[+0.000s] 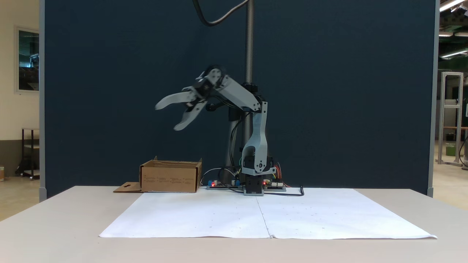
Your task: Grasp a green dice and put it in the bin.
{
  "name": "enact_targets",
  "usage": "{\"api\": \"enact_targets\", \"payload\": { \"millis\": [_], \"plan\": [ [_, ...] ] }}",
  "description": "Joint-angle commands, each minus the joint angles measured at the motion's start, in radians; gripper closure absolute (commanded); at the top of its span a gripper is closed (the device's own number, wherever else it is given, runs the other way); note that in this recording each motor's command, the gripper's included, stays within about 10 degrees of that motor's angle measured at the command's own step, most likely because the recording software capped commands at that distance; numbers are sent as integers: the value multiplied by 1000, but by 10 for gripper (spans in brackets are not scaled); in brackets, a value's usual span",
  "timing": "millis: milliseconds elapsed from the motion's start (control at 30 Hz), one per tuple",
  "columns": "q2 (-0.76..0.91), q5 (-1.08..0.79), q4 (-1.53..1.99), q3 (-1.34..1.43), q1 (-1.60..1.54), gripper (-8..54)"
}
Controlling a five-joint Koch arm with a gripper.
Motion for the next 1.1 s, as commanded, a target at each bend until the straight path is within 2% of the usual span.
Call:
{"api": "enact_targets", "payload": {
  "millis": [0,200,433,700,1067],
  "plan": [
    [61,77,-9,-32,-55,43],
    [106,71,-14,94,-411,38],
    [255,69,-115,430,-658,31],
    [448,-15,-454,968,-796,32],
    [653,-58,-883,1479,-882,21]
  ]
}}
